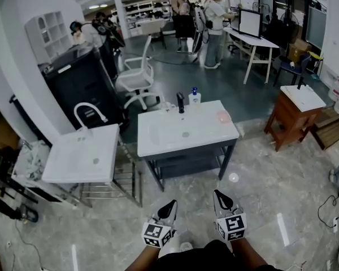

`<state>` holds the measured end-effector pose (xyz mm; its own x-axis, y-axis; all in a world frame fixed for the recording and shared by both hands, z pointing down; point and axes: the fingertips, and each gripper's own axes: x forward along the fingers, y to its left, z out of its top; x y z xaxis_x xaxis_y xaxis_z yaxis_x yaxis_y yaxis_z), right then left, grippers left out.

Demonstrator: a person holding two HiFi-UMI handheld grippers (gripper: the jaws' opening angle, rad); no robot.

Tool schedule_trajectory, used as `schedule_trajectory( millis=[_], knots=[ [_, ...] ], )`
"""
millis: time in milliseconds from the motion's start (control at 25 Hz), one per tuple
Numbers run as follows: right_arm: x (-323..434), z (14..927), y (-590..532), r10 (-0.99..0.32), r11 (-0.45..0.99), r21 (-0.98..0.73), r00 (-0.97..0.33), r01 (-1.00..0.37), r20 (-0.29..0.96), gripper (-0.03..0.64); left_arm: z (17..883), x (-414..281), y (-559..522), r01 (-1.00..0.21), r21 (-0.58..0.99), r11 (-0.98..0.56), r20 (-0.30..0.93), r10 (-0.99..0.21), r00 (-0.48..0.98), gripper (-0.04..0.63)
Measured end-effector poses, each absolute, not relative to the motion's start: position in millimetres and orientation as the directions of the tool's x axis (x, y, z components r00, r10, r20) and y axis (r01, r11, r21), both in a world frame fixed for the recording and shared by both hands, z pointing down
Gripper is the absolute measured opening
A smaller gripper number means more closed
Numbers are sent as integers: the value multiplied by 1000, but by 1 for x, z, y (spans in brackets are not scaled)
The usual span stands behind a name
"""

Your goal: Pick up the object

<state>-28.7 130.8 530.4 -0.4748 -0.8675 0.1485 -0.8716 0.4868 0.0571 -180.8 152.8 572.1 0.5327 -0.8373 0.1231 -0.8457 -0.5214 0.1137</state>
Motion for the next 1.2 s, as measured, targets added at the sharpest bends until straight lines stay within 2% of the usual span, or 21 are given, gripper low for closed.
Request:
schedule_trajectory(
  millis=[480, 1200],
  knots=[
    [-16, 540, 90, -878, 461, 37, -449, -887, 169, 3, 588, -185, 113, -846, 140, -515, 152, -833, 532, 17],
    [48, 529, -70, -851, 514, 50, -502, -856, 153, 3, 568, -139, -38, -888, 96, -450, 159, -874, 460, 17]
  ],
)
